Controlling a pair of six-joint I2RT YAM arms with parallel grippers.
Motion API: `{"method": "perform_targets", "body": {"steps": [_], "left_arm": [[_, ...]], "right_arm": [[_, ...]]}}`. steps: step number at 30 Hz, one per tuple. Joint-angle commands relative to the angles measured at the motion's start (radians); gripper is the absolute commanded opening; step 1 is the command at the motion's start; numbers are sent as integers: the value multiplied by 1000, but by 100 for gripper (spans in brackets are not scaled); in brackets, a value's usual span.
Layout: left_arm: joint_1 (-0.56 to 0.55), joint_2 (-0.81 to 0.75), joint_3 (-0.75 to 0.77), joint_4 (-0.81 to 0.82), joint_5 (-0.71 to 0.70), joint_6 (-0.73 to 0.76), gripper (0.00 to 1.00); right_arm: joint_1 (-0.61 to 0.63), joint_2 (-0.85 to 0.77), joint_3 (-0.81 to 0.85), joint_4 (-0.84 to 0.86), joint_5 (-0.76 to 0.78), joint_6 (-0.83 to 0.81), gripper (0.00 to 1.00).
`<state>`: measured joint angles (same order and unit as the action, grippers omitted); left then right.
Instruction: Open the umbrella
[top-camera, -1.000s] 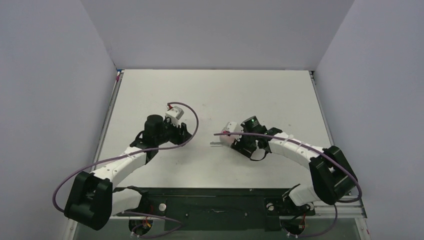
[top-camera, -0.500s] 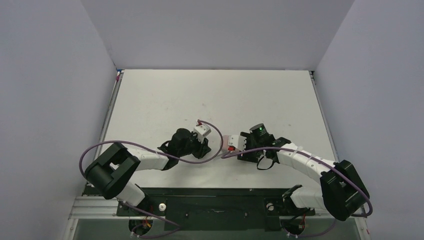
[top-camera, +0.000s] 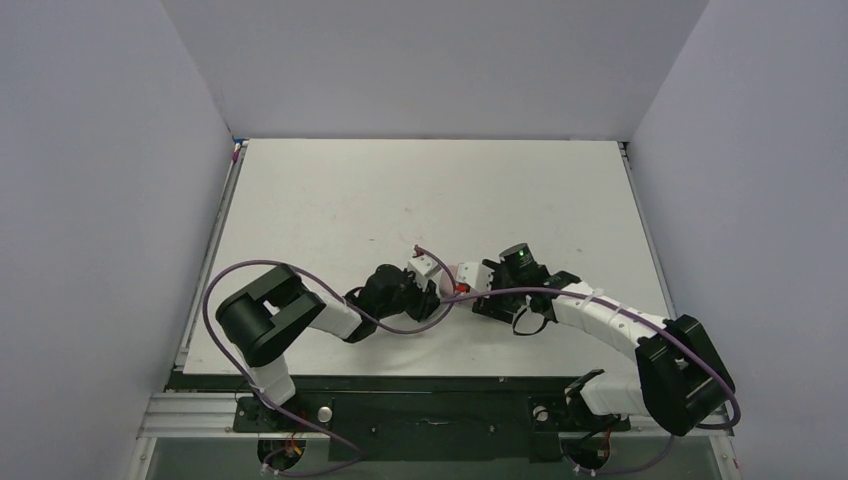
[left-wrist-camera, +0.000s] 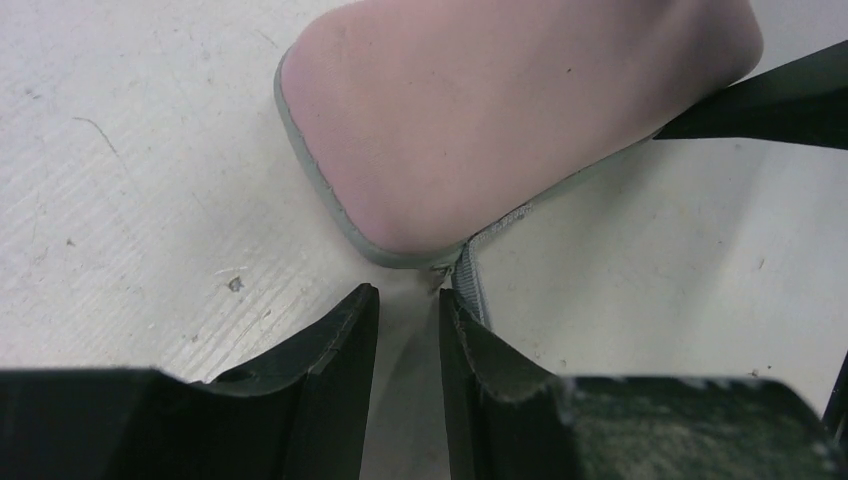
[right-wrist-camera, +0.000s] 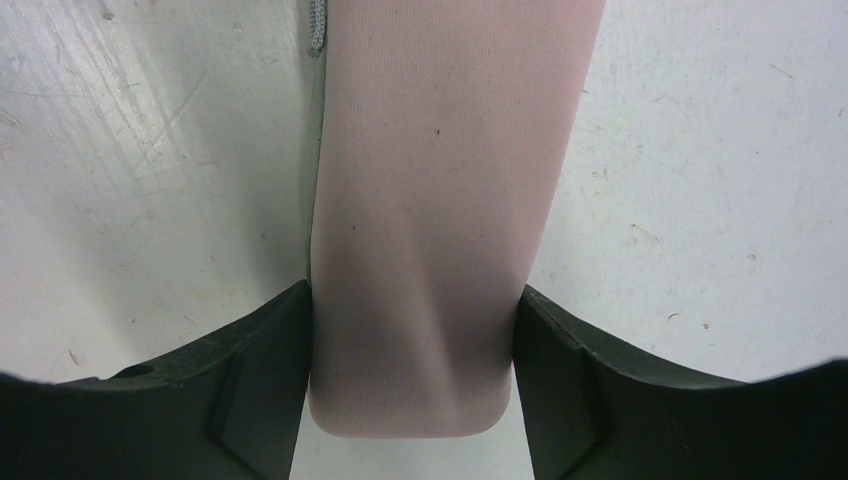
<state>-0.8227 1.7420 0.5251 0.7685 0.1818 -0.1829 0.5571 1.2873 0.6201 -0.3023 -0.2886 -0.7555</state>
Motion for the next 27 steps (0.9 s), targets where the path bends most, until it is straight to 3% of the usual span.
{"method": "perform_targets", "body": {"steps": [1, 9, 14, 18, 23, 27], "left_arm": [[-24, 44, 49, 124, 1, -12, 26], [-39, 76, 53, 160, 19, -24, 26], [-43, 104, 83, 143, -44, -73, 24], [-43, 130, 109, 128, -77, -107, 17], [-43, 137, 125, 131, -91, -134, 0], [-48, 115, 132, 107, -117, -161, 0]], "right_arm": [[-2, 32, 14, -53, -81, 40, 36], [-23, 53, 33, -73, -89, 59, 34], [-24, 48, 31, -83, -101, 69, 33], [-25, 49, 26, -103, -97, 61, 31], [-25, 63, 40, -109, -92, 118, 27], [-34, 106, 76, -138, -58, 172, 20]]}}
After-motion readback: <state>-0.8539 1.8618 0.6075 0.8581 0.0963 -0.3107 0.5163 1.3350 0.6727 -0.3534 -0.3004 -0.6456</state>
